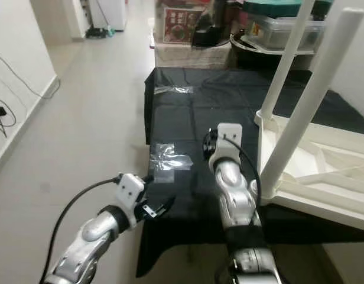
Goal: Building children table
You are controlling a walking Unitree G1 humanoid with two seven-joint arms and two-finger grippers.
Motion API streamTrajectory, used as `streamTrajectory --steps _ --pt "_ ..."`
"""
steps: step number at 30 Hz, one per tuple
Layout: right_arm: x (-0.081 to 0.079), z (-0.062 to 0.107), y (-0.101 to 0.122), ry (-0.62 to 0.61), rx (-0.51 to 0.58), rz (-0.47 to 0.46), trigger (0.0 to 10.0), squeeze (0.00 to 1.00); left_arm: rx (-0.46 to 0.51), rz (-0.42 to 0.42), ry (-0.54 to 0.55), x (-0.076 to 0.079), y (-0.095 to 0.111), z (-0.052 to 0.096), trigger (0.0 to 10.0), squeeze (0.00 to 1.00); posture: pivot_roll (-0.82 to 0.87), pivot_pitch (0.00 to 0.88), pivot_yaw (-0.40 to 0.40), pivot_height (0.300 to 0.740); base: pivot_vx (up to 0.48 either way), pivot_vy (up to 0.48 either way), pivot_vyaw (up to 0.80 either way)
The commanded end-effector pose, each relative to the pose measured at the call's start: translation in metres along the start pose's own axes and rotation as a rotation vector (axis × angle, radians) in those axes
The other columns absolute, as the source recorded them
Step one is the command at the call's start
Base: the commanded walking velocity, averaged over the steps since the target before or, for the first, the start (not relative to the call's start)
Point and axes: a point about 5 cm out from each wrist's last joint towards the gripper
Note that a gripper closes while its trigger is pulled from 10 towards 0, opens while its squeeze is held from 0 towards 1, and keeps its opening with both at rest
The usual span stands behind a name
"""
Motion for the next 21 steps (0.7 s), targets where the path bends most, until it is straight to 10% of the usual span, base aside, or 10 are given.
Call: streamTrajectory --steps 1,7,21 --pt "0.016 -0.008 -0.001 -0.135 0.005 0.001 10.0 0.0 -0.011 0.013 -0.009 0.004 0.001 0.006 10.0 0.0 0.11 0.0 -0.096 0.74 0.0 0.0 0.0" --pt "0.062 -0.012 0.009 -0.515 0.069 -0.003 10.0 0.0 -0.033 0.038 -0.019 0.013 0.003 0.02 10.0 0.0 0.12 0.005 -0.108 0.74 0.0 0.0 0.0" --pt "0.082 0.036 0.011 -0.733 0.148 0.077 10.0 0.0 -0.063 0.056 -0.045 0.016 0.005 0.027 10.0 0.0 0.1 0.026 -0.091 0.74 0.0 0.0 0.0"
Point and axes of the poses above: a point about 5 cm out from each wrist's last joint towards the gripper, its own z axis pointing back from the gripper into the wrist, its own y axis along the axis of the wrist's last joint, x = y × z, and after that the axes turned 9 degrees about -z, right-handed
